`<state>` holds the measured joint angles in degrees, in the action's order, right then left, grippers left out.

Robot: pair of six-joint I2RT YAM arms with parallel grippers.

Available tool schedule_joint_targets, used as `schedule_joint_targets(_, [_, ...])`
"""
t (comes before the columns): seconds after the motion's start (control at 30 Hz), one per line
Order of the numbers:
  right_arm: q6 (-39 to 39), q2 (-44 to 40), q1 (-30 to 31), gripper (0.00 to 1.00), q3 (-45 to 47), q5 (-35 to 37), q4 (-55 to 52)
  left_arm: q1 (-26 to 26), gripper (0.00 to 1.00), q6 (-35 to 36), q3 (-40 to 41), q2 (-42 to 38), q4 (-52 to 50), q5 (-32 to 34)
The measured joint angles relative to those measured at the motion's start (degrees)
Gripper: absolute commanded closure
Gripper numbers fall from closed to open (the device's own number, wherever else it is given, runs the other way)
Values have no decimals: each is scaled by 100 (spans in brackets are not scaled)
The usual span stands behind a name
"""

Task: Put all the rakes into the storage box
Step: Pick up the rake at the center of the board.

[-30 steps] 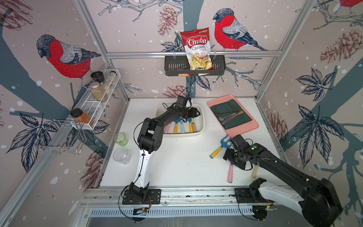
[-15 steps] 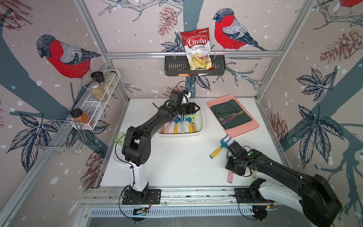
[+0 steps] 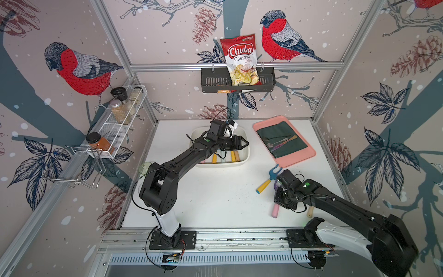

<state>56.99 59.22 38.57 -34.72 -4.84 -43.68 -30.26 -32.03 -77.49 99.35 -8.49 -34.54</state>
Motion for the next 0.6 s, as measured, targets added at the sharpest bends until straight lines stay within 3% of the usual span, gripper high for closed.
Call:
schedule_joint_targets(0.27, [-697,229,15,82,-1088,-66,-37,-22,38,-254,136,-85,396,-463])
schedule_joint_targets(0.6, [-2065,2000,164,82,-2785,-269,98,-66,43,-352,525,-284,479,-597])
